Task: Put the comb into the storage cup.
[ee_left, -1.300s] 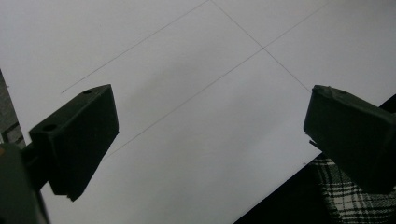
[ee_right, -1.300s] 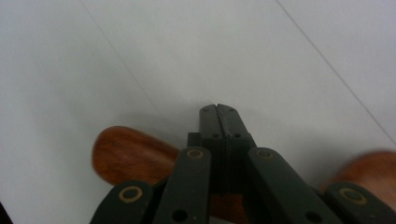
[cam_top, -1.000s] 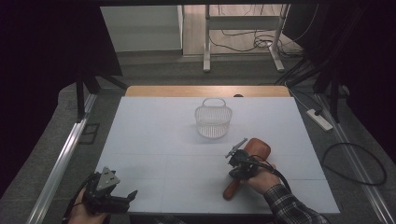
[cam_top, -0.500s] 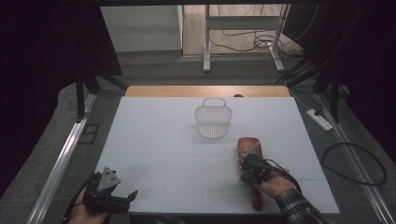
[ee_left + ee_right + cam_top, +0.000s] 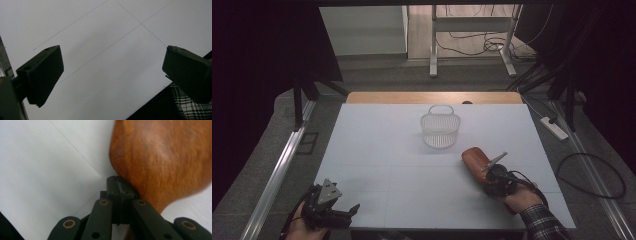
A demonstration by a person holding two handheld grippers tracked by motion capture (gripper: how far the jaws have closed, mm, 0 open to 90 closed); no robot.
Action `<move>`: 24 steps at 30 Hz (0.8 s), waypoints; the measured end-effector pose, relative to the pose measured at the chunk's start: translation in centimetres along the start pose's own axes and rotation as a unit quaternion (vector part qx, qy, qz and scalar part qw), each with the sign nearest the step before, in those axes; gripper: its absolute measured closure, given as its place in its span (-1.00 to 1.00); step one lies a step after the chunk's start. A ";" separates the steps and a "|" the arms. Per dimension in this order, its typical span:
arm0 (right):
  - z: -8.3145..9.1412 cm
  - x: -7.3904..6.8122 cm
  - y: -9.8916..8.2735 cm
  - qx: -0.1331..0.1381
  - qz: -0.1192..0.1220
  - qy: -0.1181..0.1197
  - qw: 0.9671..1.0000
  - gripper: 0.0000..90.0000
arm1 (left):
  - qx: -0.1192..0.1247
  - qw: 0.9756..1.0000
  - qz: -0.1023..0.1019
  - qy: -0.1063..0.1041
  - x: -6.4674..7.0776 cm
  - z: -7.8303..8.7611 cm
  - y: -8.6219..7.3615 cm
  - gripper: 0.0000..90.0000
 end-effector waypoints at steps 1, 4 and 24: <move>0.1 0.3 -0.2 -0.001 -0.002 -0.004 1.000 0.98 | 0.000 1.000 0.000 0.000 0.0 0.0 0.0 -0.90; 0.3 1.1 -0.7 -0.001 -0.014 -0.008 1.000 0.98 | -0.001 1.000 0.000 0.000 0.0 0.0 0.0 -0.90; 2.4 0.7 -1.2 0.032 -0.014 -0.017 0.999 0.87 | -0.003 1.000 -0.003 0.003 0.0 -0.1 0.0 -0.90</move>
Point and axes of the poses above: each handheld gripper's, and its own axes: z roughly backward along the jaws, y roughly out of its top, x roughly to its right, the point moved 9 cm from there along -z, roughly forward along the jaws, and after that the axes turned 1 degree about -x, right-handed, at the moved point
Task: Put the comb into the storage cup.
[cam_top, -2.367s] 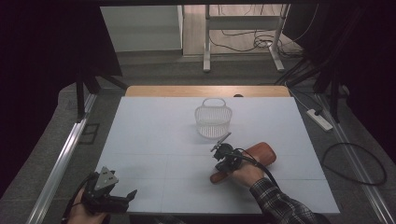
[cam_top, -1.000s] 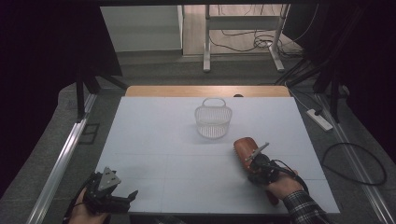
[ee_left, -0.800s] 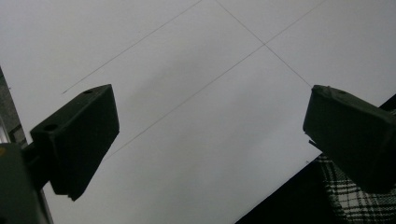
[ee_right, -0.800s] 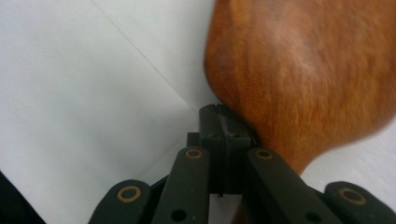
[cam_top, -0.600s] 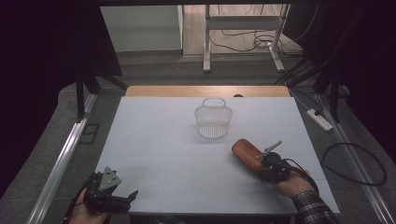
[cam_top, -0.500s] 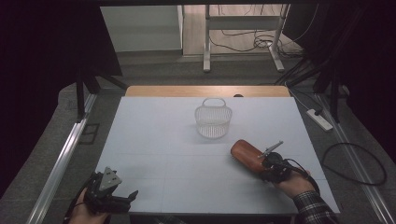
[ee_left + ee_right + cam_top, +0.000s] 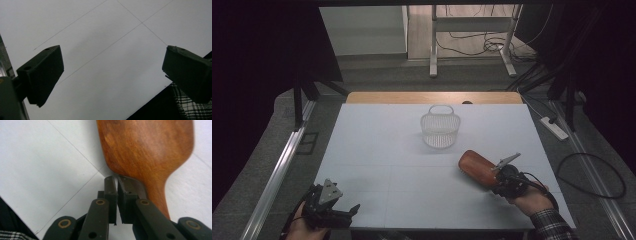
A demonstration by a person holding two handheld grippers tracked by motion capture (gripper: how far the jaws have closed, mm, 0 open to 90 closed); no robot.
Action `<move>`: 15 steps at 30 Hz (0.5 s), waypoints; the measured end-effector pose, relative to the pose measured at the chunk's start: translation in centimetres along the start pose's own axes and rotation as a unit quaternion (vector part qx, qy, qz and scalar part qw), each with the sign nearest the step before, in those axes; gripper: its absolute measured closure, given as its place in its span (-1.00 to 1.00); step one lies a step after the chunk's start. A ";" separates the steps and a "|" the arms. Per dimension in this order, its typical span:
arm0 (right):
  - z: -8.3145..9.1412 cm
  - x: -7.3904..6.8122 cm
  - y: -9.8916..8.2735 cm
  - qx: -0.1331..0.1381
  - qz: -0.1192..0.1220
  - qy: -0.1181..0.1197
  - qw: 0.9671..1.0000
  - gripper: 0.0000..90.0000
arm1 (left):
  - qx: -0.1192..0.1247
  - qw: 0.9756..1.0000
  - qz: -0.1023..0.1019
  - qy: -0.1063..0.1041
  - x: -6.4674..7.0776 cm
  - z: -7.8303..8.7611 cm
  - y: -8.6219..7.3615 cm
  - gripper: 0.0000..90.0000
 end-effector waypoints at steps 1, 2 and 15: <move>0.3 0.0 0.0 0.004 0.000 -0.001 1.000 0.84 | 0.000 1.000 0.000 0.000 0.0 0.0 0.0 -0.90; 0.8 0.0 0.1 0.012 0.001 -0.006 1.000 0.78 | 0.000 1.000 0.000 0.000 0.0 0.0 0.0 -0.90; 2.6 0.1 0.6 0.043 0.004 -0.034 0.998 0.25 | 0.000 1.000 0.000 0.000 0.0 -0.1 0.0 -0.90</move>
Point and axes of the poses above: each handheld gripper's, and its own axes: z roughly backward along the jaws, y roughly out of its top, x roughly to its right, the point moved 9 cm from there along -z, roughly forward along the jaws, and after that the axes turned 1 degree about -x, right-handed, at the moved point
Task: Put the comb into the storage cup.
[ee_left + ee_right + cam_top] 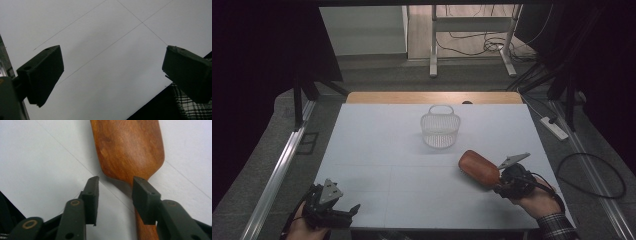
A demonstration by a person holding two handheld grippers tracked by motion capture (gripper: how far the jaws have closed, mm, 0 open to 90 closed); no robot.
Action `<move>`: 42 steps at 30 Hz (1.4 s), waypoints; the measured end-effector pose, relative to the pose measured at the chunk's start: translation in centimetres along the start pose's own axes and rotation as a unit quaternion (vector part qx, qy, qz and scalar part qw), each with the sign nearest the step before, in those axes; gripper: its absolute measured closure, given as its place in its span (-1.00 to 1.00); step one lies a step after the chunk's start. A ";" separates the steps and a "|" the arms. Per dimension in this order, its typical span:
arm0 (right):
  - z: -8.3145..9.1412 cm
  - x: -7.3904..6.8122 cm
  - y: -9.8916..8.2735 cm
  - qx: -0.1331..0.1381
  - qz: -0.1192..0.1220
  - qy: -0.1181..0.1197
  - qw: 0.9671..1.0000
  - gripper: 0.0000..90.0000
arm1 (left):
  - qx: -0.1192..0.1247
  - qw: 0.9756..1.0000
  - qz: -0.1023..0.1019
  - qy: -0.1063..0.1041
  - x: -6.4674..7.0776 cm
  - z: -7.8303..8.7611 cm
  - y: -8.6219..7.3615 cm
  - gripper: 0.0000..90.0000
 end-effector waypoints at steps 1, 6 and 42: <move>0.1 0.0 0.0 0.001 -0.001 0.000 1.000 0.20 | 0.000 1.000 0.000 0.000 0.0 0.0 0.0 -0.90; 0.6 0.3 0.1 0.012 -0.005 -0.001 1.000 -0.10 | 0.000 1.000 -0.001 0.000 0.0 0.0 0.0 -0.90; 1.3 3.3 0.2 0.081 -0.072 -0.004 0.994 -1.00 | 0.015 0.999 0.025 -0.013 -0.4 0.2 0.1 -0.93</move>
Point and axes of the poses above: each handheld gripper's, and its own axes: z roughly backward along the jaws, y roughly out of its top, x roughly to its right, the point moved 9 cm from there along -z, roughly forward along the jaws, and after that the axes turned 1 degree about -x, right-handed, at the moved point
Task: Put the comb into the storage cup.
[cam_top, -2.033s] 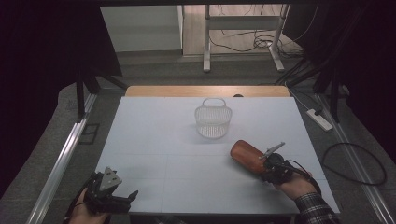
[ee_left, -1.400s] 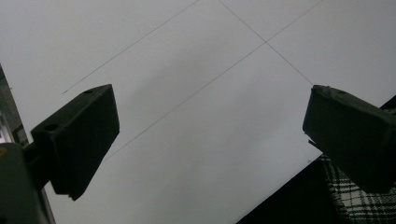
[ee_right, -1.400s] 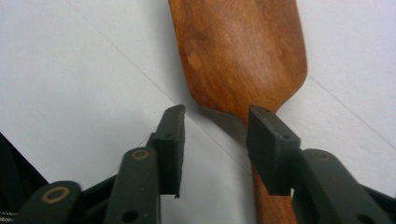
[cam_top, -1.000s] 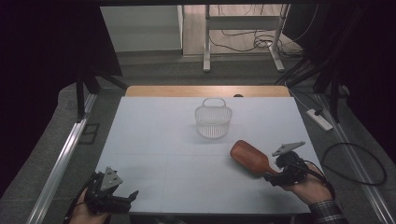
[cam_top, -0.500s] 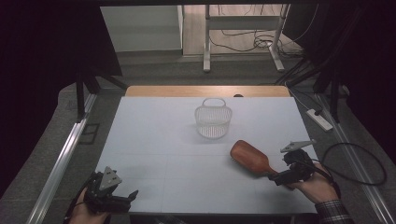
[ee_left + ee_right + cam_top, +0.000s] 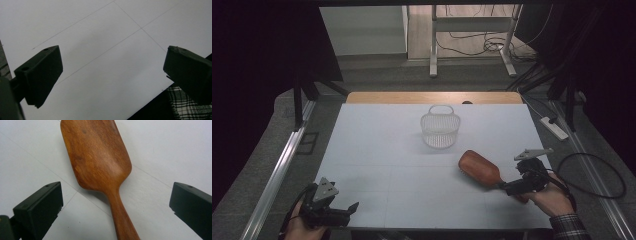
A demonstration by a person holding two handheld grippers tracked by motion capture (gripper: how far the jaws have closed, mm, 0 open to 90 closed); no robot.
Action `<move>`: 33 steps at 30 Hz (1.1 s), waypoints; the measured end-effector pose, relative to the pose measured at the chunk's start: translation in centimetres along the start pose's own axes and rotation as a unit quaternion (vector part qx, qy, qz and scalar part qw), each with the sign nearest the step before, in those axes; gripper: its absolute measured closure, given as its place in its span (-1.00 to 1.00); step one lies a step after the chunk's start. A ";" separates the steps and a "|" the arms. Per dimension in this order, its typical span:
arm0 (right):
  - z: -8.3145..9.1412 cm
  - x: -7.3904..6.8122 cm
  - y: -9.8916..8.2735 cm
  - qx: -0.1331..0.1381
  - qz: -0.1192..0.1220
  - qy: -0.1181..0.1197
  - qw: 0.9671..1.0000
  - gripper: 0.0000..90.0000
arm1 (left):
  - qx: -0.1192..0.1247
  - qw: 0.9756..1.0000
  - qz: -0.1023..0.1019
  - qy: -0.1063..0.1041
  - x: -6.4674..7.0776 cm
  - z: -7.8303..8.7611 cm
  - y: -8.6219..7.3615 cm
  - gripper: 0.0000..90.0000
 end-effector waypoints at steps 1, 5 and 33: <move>-0.1 0.0 0.0 0.001 0.000 0.000 1.000 -1.00 | -0.001 1.000 -0.002 0.001 0.0 0.0 0.0 -0.93; -0.7 0.2 -0.2 -0.008 0.001 -0.014 1.000 -1.00 | -0.002 1.000 -0.002 0.000 0.0 0.0 0.0 -0.93; -4.7 0.4 -3.0 -0.103 0.021 0.000 0.994 -1.00 | -0.009 1.000 -0.011 0.005 0.1 -0.1 -0.1 -0.93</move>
Point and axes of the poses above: each handheld gripper's, and its own axes: z roughly backward along the jaws, y roughly out of its top, x roughly to its right, the point moved 9 cm from there along -z, roughly forward along the jaws, and after that the axes turned 1 degree about -x, right-handed, at the moved point
